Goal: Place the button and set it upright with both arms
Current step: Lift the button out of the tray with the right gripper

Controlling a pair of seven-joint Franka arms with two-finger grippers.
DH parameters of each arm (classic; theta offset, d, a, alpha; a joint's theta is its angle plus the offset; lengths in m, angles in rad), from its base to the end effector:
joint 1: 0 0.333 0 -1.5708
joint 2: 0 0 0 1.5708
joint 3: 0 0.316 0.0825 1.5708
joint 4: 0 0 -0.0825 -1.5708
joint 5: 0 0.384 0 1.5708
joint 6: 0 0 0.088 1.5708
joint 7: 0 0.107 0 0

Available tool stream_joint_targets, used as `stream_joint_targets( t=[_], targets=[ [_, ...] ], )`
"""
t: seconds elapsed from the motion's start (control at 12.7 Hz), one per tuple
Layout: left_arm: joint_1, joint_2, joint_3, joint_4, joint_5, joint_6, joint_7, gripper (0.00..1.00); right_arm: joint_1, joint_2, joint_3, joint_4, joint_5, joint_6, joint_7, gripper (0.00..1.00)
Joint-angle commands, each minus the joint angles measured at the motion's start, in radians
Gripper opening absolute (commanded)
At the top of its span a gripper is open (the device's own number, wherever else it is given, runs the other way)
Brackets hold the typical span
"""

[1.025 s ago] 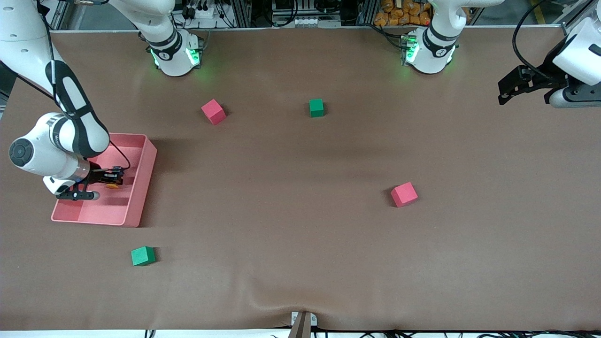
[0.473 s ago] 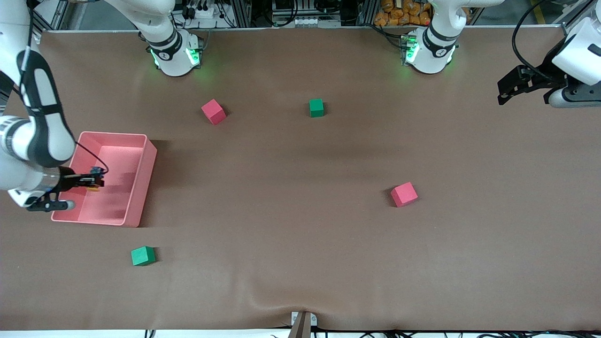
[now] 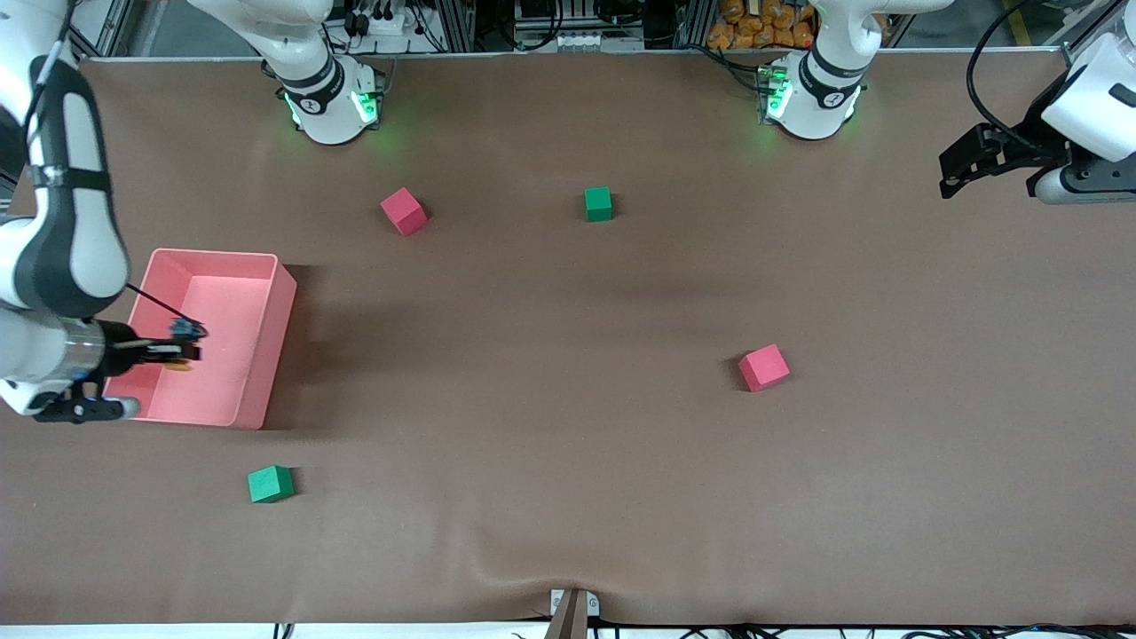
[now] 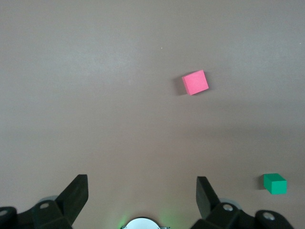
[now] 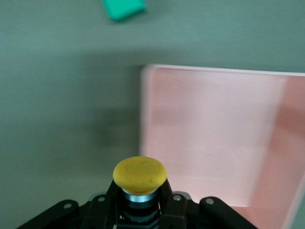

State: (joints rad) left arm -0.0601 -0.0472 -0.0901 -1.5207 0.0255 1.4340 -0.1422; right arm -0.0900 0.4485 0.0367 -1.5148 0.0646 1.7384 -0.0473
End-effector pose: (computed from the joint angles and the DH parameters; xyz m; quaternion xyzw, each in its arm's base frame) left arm 0.5198 -0.0770 0.6615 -0.9997 0.0024 0.0175 0.0175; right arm 0.6589 -0.0326 0.3878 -0.9929 0.0128 0.1099 0.0447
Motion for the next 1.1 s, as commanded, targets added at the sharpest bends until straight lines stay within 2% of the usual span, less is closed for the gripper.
stream_joint_targets(
  t=[0.0, 0.08, 0.24, 0.39, 0.79, 1.03],
  targets=[
    [-0.001, 0.02, -0.002, 0.013, 0.005, -0.011, 0.0, 1.0, 0.164, 0.05, -0.011, 0.044, 0.029, -0.007, 0.214, 0.0],
    [-0.003, 0.029, -0.002, 0.013, 0.005, -0.011, 0.0, 1.0, 0.218, 0.08, -0.009, 0.074, 0.038, 0.016, 0.29, 0.0],
    [-0.003, 0.047, -0.002, 0.002, 0.004, -0.012, -0.002, 1.0, 0.346, 0.152, -0.009, 0.12, 0.13, 0.084, 0.433, 0.0],
    [-0.01, 0.075, -0.005, -0.01, 0.004, -0.012, 0.0, 1.0, 0.462, 0.215, -0.009, 0.131, 0.144, 0.25, 0.573, 0.0],
    [-0.043, 0.147, -0.013, -0.003, 0.004, -0.007, -0.01, 1.0, 0.679, 0.352, -0.011, 0.151, 0.138, 0.51, 0.59, 0.0],
    [-0.043, 0.208, -0.043, -0.003, 0.001, -0.007, -0.014, 1.0, 0.765, 0.439, -0.012, 0.194, 0.136, 0.562, 0.61, 0.0]
  ],
)
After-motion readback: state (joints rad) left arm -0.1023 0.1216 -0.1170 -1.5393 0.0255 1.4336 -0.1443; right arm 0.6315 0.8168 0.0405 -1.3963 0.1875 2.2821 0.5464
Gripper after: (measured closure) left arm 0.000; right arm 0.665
